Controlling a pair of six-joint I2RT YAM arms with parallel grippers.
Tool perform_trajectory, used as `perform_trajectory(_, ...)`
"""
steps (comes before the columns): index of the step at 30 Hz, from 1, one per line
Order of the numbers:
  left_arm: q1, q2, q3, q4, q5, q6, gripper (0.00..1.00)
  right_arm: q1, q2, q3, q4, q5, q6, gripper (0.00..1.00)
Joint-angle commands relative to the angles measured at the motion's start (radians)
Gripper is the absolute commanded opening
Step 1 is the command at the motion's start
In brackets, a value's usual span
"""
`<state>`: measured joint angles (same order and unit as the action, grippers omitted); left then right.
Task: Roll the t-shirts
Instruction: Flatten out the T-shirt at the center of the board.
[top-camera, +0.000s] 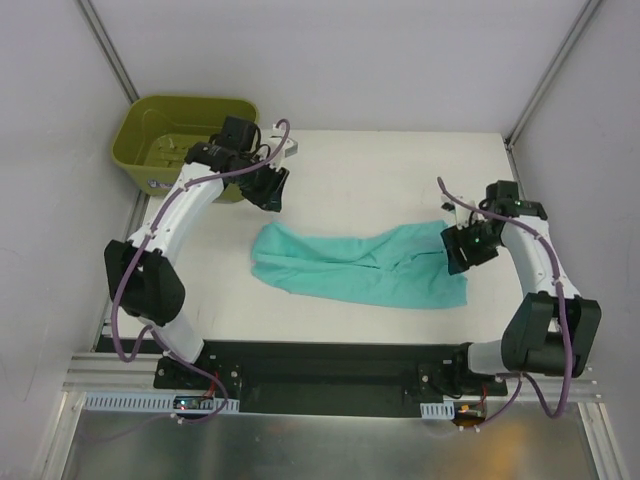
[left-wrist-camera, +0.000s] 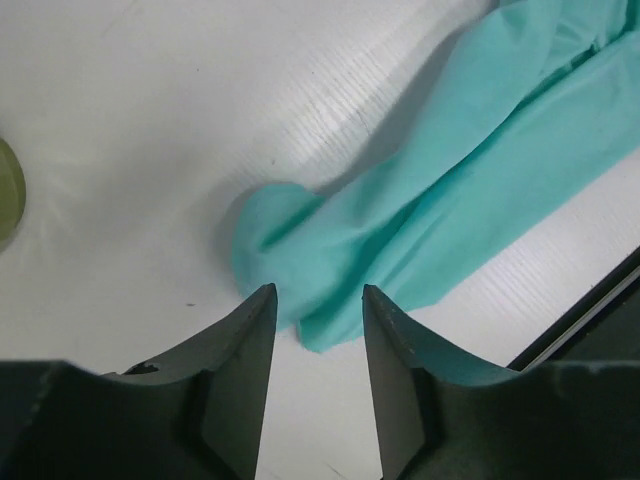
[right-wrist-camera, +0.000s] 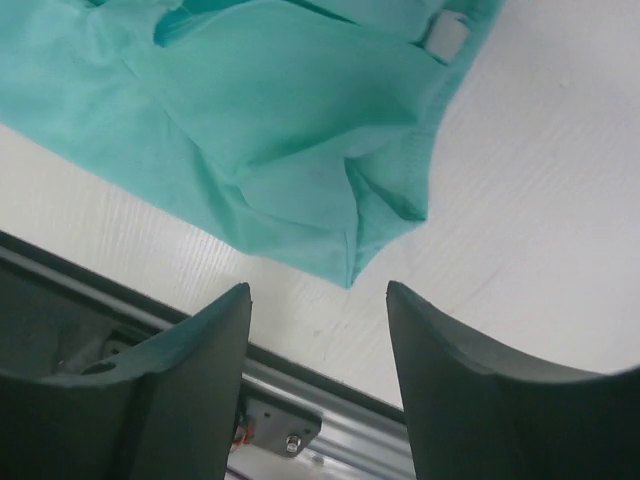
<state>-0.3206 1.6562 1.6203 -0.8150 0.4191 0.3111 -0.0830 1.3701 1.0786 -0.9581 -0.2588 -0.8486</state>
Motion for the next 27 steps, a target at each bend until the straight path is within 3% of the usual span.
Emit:
perform_trajectory(1, 0.002, 0.020, 0.067, -0.015, -0.055, -0.023, 0.42, -0.055, 0.061, 0.243, -0.011, -0.062, 0.068, 0.61)
perform_trajectory(7, 0.002, 0.024, 0.007, -0.012, -0.031, -0.017, 0.45, -0.057, 0.285, 0.412, 0.002, -0.126, 0.072, 0.54)
perform_trajectory(14, 0.002, -0.052, -0.129, -0.024, -0.045, 0.035, 0.45, -0.017, 0.478, 0.504, -0.097, -0.189, -0.072, 0.46)
perform_trajectory(21, 0.002, -0.046, -0.123, -0.079, -0.080, 0.068, 0.45, 0.006, 0.673, 0.619, -0.162, -0.195, -0.099, 0.43)
perform_trajectory(27, 0.002, -0.033, -0.123, -0.104, -0.114, 0.089, 0.45, 0.025, 0.741, 0.669, -0.255, -0.197, -0.125, 0.43)
